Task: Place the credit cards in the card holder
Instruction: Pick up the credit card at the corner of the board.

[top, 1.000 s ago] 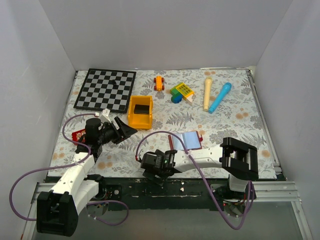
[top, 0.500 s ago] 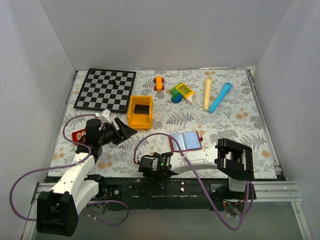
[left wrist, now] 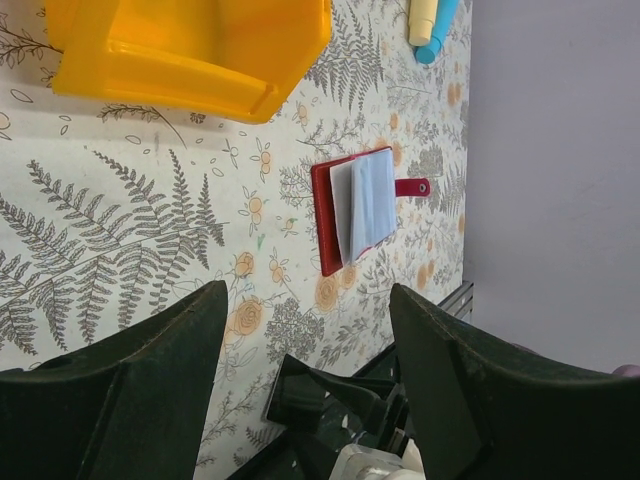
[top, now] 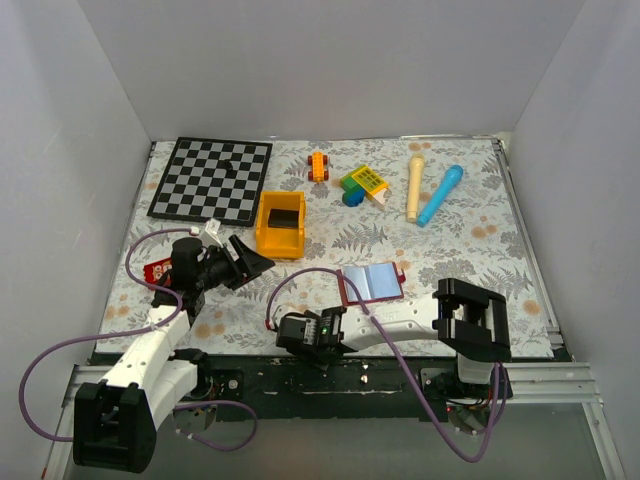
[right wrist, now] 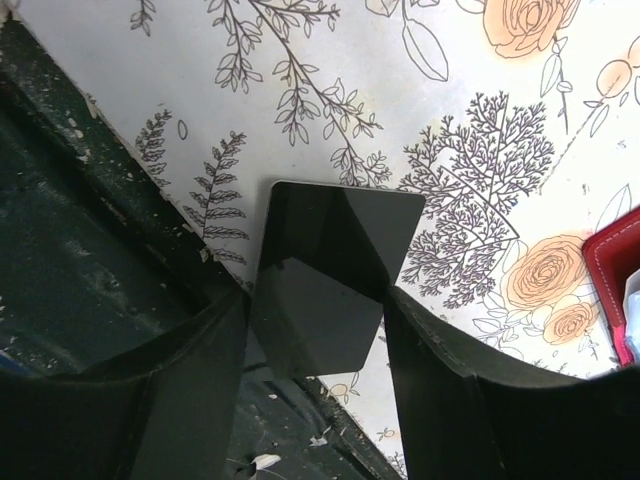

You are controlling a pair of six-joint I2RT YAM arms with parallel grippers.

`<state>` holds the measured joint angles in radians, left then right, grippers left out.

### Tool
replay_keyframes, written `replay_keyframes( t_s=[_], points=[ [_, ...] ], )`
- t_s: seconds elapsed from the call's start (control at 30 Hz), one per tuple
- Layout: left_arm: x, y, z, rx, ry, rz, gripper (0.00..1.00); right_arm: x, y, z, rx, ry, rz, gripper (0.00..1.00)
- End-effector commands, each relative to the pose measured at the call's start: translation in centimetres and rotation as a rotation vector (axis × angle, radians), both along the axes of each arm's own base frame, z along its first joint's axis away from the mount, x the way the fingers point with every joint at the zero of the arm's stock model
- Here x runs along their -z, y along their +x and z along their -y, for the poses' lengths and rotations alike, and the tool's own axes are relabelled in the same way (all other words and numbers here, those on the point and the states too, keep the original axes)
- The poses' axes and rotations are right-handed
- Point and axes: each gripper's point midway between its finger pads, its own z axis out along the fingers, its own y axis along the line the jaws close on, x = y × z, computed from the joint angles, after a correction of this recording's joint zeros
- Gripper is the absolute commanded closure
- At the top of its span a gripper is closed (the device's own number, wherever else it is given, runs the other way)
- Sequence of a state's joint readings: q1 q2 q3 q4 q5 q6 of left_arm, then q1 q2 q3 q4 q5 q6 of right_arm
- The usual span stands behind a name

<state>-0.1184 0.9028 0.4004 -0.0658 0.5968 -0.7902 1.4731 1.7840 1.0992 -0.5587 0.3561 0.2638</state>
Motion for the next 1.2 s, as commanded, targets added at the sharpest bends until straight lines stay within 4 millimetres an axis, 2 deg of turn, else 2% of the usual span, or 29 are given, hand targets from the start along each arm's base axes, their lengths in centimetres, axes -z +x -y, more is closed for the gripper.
replay_keyframes(
  t_s=[0.0, 0.27, 0.53, 0.87, 1.03, 1.17],
  points=[
    [-0.3, 0.1, 0.1, 0.009, -0.016, 0.021, 0.34, -1.3, -0.4, -0.7, 0.026, 0.06, -0.028, 0.51],
    [-0.4, 0.0, 0.1, 0.007, -0.016, 0.022, 0.34, -1.7, -0.4, -0.9, 0.03, 0.079, -0.032, 0.67],
    [-0.6, 0.3, 0.2, 0.01, -0.021, 0.022, 0.34, -2.7, 0.6, -0.7, 0.052, 0.082, 0.005, 0.8],
    [-0.9, 0.5, 0.2, 0.008, -0.021, 0.029, 0.35, -5.7, 3.1, 0.6, 0.117, 0.102, 0.1, 0.98],
    [-0.7, 0.4, 0.1, 0.008, -0.018, 0.028, 0.34, -5.6, 4.5, 1.8, 0.175, 0.113, 0.103, 0.99],
    [-0.7, 0.4, 0.1, 0.012, -0.012, 0.035, 0.35, -6.0, 5.2, 2.2, 0.242, 0.198, 0.069, 0.99]
  ],
)
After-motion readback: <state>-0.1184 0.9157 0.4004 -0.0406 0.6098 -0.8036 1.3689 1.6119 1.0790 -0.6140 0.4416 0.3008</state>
